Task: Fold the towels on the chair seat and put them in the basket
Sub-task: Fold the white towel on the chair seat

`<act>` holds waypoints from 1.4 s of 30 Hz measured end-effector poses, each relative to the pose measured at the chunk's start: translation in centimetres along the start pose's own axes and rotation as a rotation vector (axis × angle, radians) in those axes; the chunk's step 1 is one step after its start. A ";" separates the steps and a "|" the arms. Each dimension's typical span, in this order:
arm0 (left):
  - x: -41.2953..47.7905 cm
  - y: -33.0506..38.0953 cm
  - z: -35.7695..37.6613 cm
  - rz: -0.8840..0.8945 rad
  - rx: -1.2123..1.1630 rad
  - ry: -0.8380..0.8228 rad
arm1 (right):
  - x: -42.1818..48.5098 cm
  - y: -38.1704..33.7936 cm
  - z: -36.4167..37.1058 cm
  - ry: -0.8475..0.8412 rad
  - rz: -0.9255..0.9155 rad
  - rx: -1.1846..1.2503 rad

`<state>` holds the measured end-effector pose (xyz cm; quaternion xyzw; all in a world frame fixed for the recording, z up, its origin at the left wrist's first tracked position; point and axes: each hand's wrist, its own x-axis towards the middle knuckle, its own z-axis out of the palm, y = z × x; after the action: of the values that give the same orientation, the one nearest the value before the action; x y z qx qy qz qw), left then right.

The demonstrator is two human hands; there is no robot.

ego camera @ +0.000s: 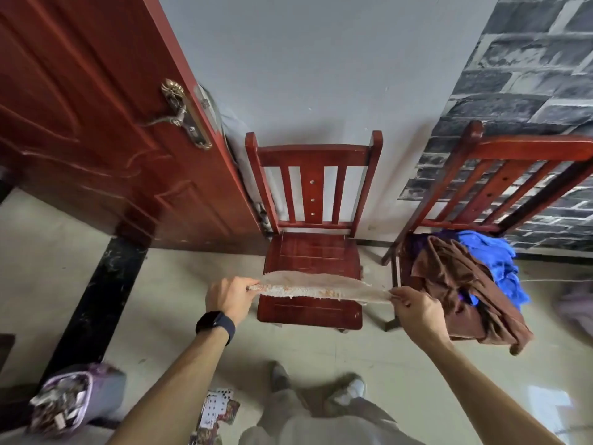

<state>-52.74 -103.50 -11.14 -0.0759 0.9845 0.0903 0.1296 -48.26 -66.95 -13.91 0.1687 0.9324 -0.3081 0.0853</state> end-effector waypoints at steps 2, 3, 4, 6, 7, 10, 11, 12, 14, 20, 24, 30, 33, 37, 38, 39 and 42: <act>-0.5 -0.2 0.2 -0.014 0.022 -0.010 | -0.7 0.1 0.2 0.013 0.025 0.034; -0.8 -0.4 0.4 -0.004 0.043 -0.011 | -0.9 0.3 0.3 0.015 0.020 0.037; -0.9 -0.7 0.7 0.015 0.062 -0.013 | -0.9 0.8 0.5 0.009 0.017 0.030; -1.1 -1.1 1.3 0.034 0.089 -0.054 | -0.3 1.5 1.2 -0.016 0.042 0.026; -0.9 -1.4 1.6 0.042 0.090 -0.069 | 0.0 1.5 1.5 -0.024 0.051 0.031; 1.6 -1.4 2.1 0.046 0.108 -0.102 | 2.0 1.0 2.8 -0.052 0.072 0.058; 2.9 -1.3 2.7 0.043 0.127 -0.132 | 3.1 0.8 3.5 -0.062 0.084 0.061; 4.4 -1.4 3.3 0.046 0.145 -0.168 | 4.3 0.5 4.2 -0.078 0.097 0.059; 7.8 -1.7 5.2 0.044 0.184 -0.228 | 6.9 -0.1 6.1 -0.097 0.140 0.041; 20.1 -2.2 13.0 0.066 0.178 -0.286 | 17.0 0.2 13.4 -0.095 0.211 -0.024; 27.7 -2.6 18.6 -0.003 0.047 -0.289 | 23.2 0.9 17.9 -0.053 0.260 0.038; 35.8 -2.2 23.6 -0.107 -0.272 -0.254 | 30.3 2.2 22.4 0.054 0.363 0.114; 37.5 -2.0 25.6 -0.171 -0.521 -0.283 | 31.5 3.0 23.9 0.030 0.404 0.165; 32.7 -1.8 26.6 -0.223 -0.458 -0.335 | 28.2 4.9 26.4 -0.143 0.533 0.133; 30.7 -2.4 27.5 -0.236 -0.422 -0.358 | 26.3 5.6 27.2 -0.182 0.578 0.091; 28.7 -3.1 28.5 -0.259 -0.377 -0.380 | 24.3 6.5 28.1 -0.217 0.631 0.046; 23.2 -4.7 31.4 -0.334 -0.296 -0.451 | 18.1 9.0 30.4 -0.295 0.764 -0.006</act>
<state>-66.47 -104.83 -47.94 -0.2325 0.8811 0.2245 0.3452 -60.06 -73.79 -47.80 0.4568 0.7813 -0.2725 0.3267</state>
